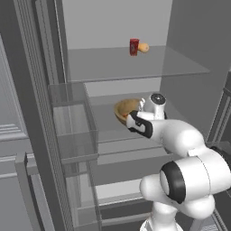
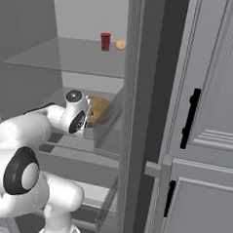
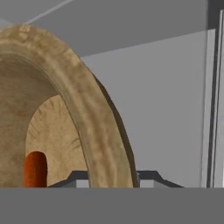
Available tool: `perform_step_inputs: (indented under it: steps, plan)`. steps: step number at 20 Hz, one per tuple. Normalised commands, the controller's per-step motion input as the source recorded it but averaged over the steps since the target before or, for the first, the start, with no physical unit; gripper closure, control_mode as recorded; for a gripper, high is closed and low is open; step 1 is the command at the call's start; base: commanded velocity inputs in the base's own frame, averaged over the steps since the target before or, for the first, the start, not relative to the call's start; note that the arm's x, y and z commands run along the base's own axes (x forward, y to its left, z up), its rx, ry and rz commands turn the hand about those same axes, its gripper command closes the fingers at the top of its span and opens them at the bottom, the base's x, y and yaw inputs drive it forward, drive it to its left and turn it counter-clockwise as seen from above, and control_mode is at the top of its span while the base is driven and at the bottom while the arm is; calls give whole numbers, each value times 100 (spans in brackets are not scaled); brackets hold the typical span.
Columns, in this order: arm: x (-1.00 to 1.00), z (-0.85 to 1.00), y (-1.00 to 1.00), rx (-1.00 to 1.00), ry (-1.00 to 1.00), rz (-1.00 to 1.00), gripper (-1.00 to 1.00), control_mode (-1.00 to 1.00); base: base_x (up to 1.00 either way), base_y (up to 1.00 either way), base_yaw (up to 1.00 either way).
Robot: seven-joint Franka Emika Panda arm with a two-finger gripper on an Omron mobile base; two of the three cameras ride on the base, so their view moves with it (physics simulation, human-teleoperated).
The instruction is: Pick the chicken drumstick and carrot from their plates and place them in the bowl. Then put the bowl in the fridge.
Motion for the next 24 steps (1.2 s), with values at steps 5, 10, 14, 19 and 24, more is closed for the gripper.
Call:
perform_step_inputs:
  steps: [5,10,14,19,24]
  plan:
    - [16,-25,0,0,0,0,-100,-100,0,0,0]
    - [0,-10,0,0,-5,0,-100,-100,0,0,0]
    - [0,-5,0,0,-6,0,-100,-100,0,0,0]
    - [-14,5,0,0,-18,0,-100,-100,0,0,0]
    - [-44,41,0,2,-19,0,-100,-100,0,0,0]
